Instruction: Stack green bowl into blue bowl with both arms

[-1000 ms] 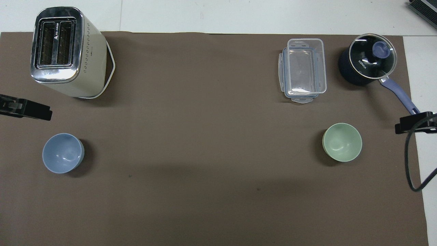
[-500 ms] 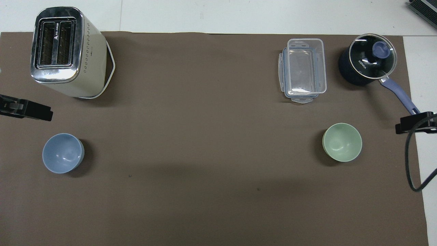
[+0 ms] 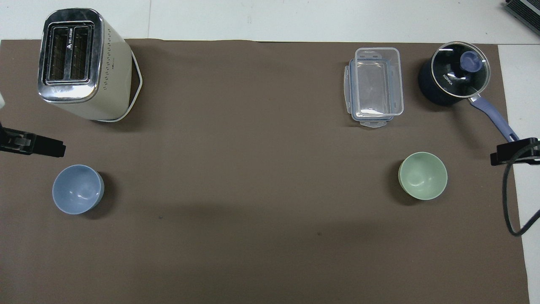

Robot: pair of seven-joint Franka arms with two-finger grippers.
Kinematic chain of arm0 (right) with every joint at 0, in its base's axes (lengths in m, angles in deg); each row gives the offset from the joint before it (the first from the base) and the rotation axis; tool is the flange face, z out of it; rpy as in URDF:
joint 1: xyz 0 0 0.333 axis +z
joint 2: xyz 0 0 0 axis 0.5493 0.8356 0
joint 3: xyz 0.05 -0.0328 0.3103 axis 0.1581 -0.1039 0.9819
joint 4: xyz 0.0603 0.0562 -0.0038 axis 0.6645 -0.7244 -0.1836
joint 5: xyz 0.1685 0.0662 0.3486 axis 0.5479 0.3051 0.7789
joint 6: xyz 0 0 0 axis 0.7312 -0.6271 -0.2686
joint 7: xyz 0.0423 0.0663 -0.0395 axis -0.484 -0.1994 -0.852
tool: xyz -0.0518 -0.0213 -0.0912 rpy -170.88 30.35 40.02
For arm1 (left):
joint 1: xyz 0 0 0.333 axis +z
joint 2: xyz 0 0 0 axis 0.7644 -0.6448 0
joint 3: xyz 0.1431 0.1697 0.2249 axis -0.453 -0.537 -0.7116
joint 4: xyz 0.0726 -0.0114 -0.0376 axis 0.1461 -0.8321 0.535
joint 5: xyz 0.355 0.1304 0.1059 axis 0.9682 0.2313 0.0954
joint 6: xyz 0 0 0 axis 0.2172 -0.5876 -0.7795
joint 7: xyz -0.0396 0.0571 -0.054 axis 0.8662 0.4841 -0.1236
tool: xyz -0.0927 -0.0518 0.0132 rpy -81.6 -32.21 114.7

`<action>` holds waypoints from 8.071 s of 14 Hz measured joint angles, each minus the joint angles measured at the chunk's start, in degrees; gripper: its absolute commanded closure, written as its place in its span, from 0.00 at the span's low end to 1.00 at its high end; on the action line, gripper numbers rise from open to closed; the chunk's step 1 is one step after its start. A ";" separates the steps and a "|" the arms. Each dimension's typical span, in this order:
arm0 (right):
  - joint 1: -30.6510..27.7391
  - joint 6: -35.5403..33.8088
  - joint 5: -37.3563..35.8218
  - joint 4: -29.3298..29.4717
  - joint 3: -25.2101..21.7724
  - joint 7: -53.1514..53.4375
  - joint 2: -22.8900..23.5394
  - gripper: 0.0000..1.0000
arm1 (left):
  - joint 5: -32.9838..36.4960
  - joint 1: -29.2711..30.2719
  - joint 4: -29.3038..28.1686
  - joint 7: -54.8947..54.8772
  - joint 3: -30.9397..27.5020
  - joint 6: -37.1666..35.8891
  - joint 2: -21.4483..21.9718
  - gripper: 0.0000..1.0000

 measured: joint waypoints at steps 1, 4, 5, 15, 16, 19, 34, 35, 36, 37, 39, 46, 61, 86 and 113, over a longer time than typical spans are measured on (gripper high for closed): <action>0.00 0.00 0.00 0.00 0.00 0.00 0.00 0.00 | -0.27 1.36 -1.65 -1.57 -0.03 1.10 0.53 0.00; 0.00 0.00 0.00 0.00 0.00 0.00 0.00 0.00 | -1.04 5.52 -6.86 -6.89 -0.16 5.08 1.53 0.00; 0.00 0.00 0.00 -0.03 0.00 0.00 0.00 0.00 | -1.14 6.76 -9.03 -8.59 -0.18 7.16 1.72 0.00; 0.00 0.00 0.00 -0.14 0.00 0.00 0.00 0.00 | -7.88 17.83 -31.62 -24.83 -0.30 32.17 1.57 0.00; 0.00 0.00 0.00 -0.14 0.00 0.00 0.00 0.00 | -9.12 19.08 -33.06 -27.21 -0.32 33.99 0.78 0.01; -0.01 0.00 0.00 -0.15 0.00 0.00 0.00 0.00 | -10.31 20.43 -35.78 -29.62 -0.35 38.48 -1.87 0.12; -0.01 0.00 0.00 -0.17 0.00 0.00 0.00 0.00 | -13.66 20.90 -35.39 -31.09 -0.09 40.42 -7.62 1.00; -0.01 0.00 0.00 -0.17 0.00 0.00 0.00 0.00 | -13.66 20.88 -35.17 -31.10 0.06 40.13 -7.23 1.00; -0.01 0.00 0.00 -0.17 0.00 0.00 0.00 0.00 | -13.67 20.82 -35.06 -31.10 0.28 39.30 -6.47 1.00; -0.01 0.00 0.00 -0.18 0.00 0.00 0.00 0.00 | -13.68 20.61 -34.98 -31.10 0.62 38.09 -5.29 1.00; -0.01 0.00 0.00 -0.18 0.00 0.00 0.01 0.00 | -13.83 18.45 -34.95 -30.73 1.00 35.37 -1.93 1.00; -0.02 0.09 0.00 -0.17 0.02 -0.44 -0.01 0.00 | -13.79 -2.24 -35.22 -6.39 1.71 31.29 3.93 1.00; -0.10 4.05 0.00 -2.55 -0.01 -0.44 -0.70 0.00 | -12.97 -38.73 -35.26 36.90 1.96 52.36 -8.73 1.00; -4.85 46.17 1.02 -31.52 -0.18 -8.06 9.35 0.00 | -2.08 -14.07 -24.70 13.21 -0.39 30.60 3.41 0.00; -5.85 41.77 11.24 -28.39 0.31 -20.73 6.94 1.00 | -1.40 -0.21 12.12 -1.76 0.92 -4.96 -4.36 0.00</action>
